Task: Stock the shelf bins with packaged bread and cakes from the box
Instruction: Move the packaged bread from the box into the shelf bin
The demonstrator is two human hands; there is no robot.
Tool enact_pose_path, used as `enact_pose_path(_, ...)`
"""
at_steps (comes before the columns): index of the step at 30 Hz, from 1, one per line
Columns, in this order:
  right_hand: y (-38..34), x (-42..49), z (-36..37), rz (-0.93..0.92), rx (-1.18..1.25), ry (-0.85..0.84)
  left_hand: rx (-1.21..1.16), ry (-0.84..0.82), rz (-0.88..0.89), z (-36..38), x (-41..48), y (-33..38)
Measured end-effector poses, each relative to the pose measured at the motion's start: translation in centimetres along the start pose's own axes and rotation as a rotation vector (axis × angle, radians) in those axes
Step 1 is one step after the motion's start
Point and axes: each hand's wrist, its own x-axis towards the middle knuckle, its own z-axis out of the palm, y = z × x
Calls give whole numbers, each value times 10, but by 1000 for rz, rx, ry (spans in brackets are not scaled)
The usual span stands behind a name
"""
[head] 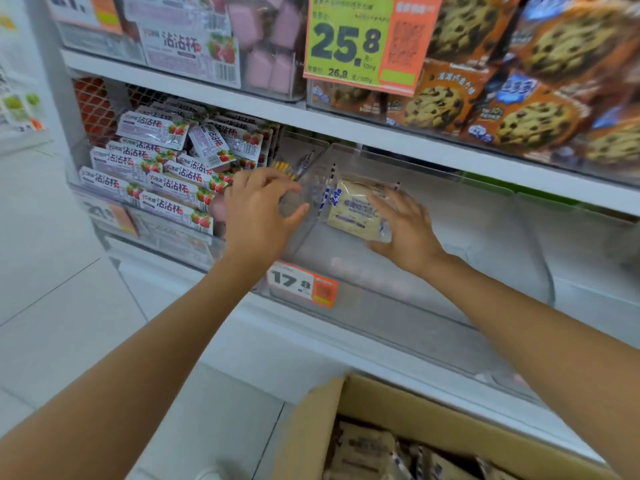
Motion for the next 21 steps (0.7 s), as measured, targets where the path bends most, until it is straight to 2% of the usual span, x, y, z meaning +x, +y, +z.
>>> enact_pose_path(3,-14,-44,-34,39,120,24,15,-17,-33,-15,-23,31)
enact_pose_path(8,-29,-141,-80,63,117,186,-249,-295,-213,-33,-85,100)
enact_pose_path(10,-30,-185,-83,79,150,193,-309,-420,-271,-31,-119,122)
enact_pose_path(12,-21,-236,-73,147,224,117,-365,-565,-345,-25,-157,139)
enact_pose_path(16,11,-333,-30,450,383,-248,-275,-830,-428,-8,-224,150)
enact_pose_path(18,19,-361,-9,542,446,-355,-229,-854,-442,-3,-245,146)
enact_pose_path(21,6,-362,21,572,562,-456,-229,-835,-481,-2,-261,137)
